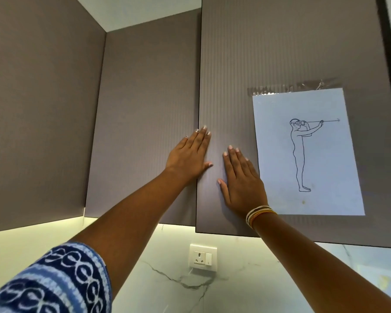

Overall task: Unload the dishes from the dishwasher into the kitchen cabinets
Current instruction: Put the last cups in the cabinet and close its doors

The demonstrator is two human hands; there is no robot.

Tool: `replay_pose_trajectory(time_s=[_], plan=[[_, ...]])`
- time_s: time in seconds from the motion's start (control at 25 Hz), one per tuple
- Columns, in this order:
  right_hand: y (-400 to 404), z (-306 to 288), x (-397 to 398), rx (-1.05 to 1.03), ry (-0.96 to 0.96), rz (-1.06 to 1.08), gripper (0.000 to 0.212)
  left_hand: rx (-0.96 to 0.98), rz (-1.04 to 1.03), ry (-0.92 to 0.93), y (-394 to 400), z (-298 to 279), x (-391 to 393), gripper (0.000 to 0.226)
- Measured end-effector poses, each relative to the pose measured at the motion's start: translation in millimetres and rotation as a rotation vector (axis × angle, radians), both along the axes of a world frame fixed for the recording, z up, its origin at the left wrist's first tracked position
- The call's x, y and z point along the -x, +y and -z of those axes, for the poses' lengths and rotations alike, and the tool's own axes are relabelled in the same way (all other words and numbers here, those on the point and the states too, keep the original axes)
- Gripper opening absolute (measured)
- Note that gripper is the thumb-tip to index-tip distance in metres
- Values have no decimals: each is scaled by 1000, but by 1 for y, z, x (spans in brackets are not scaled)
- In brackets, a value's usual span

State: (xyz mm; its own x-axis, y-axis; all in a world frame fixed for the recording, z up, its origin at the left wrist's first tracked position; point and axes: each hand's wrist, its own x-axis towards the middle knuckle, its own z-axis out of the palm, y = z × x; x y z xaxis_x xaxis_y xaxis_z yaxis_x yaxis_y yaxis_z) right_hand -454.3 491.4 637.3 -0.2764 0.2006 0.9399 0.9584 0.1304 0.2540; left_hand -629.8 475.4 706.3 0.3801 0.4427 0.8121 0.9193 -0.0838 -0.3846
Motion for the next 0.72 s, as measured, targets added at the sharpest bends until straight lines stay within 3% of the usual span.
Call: replay_pose_trajectory(time_s=[0.28, 0.72], plan=[[30, -1, -5, -50, -19, 38, 69, -3, 146, -68, 46, 9, 0, 80], [34, 4, -4, -46, -19, 37, 69, 0, 136, -98, 52, 15, 1, 78]])
